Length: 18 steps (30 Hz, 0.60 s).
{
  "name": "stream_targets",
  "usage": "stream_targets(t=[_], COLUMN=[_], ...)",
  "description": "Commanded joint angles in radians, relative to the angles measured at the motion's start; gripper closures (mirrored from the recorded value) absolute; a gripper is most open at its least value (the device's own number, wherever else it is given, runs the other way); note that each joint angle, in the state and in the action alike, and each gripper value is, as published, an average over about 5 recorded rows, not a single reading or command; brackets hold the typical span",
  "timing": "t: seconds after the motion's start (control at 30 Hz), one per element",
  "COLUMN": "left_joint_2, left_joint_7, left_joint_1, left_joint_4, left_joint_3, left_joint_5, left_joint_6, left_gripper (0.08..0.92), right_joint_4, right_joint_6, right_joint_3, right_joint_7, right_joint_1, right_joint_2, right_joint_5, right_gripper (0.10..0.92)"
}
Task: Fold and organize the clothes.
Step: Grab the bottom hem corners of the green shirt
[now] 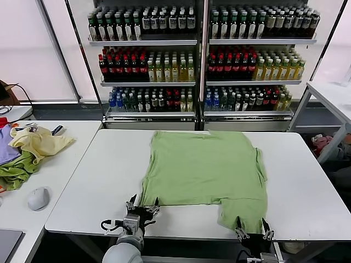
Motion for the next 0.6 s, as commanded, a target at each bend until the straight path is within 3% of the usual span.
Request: stream_targets(t=[0.03,0.33,0.6], left_joint_2=[0.005,0.013,0.023], left_joint_7=[-0.025,-0.027,-0.017], left_joint_1=[-0.012,-0.006,-0.004], left_joint_4=[0.028,0.014,-0.013], left_joint_3=[0.007,0.015,0.013], left_joint_5=[-0.044,-0.088,-0.116], left_joint_6=[0.029,0.028,0.021], left_gripper=[0.202,0.449,0.674], right_joint_4=[-0.011,-0.019,0.007], right_joint_6=[-0.016,-0.018,0.002], right_joint_3=[-0.006,-0.002,0.005], right_joint_7=[0.005,-0.001,-0.026], right_joint_1=[-0.003,-0.004,-0.006], right_joint_2=[0.008,0.011,0.011], right_joint_5=[0.030,0.069,0.076], right_gripper=[0.292,0.543,0.708])
